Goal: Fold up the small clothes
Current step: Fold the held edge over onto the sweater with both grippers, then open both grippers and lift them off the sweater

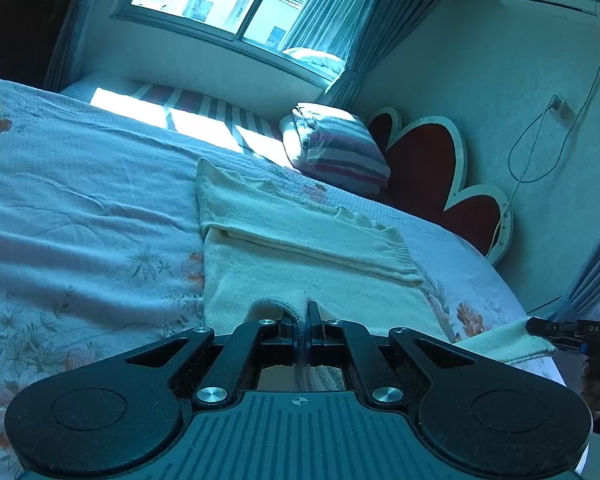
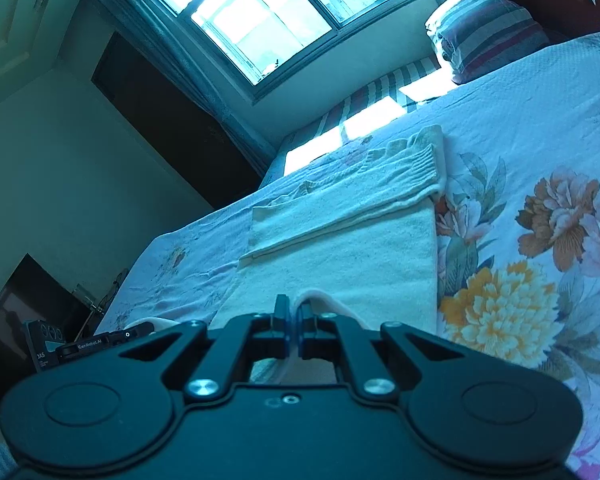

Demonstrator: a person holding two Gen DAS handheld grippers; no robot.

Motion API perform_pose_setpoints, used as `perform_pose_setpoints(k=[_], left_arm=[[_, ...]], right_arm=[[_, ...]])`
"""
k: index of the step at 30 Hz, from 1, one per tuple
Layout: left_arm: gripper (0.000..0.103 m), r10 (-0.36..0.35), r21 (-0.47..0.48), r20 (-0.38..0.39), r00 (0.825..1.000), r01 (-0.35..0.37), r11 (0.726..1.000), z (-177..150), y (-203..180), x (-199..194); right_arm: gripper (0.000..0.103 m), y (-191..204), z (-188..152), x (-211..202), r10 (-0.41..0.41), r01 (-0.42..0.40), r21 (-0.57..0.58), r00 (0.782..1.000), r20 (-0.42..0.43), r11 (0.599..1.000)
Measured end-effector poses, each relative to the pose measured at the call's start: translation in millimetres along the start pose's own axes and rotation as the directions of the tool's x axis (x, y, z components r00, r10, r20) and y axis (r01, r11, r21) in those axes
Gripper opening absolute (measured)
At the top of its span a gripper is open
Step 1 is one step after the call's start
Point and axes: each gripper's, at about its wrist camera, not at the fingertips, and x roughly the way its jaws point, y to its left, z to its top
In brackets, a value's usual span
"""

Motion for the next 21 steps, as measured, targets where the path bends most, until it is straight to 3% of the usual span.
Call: perform_pose_setpoints(k=[5, 13, 21], left_arm=[[0.003, -0.007, 0.002, 0.006, 1.000, 0.007, 1.000, 36.9, 8.1, 36.7], [0.003, 0.013, -0.006, -0.016, 1.000, -0.013, 1.000, 89.3, 30.2, 127.2], [0.003, 0.064, -0.051, -0.095, 0.993, -0.069, 0.996, 116.2, 70.4, 228.7]], right_arm=[[0.005, -7.5, 34.1, 22.7, -0.002, 0.002, -0.025, 1.000, 0.003, 1.000], [0.005, -42.4, 91.5, 83.5, 0.013, -0.013, -0.012, 1.000, 0.001, 1.000], [0.005, -115.0, 134.2, 168.7, 0.003, 0.000, 0.140, 1.000, -0.019, 0.990]])
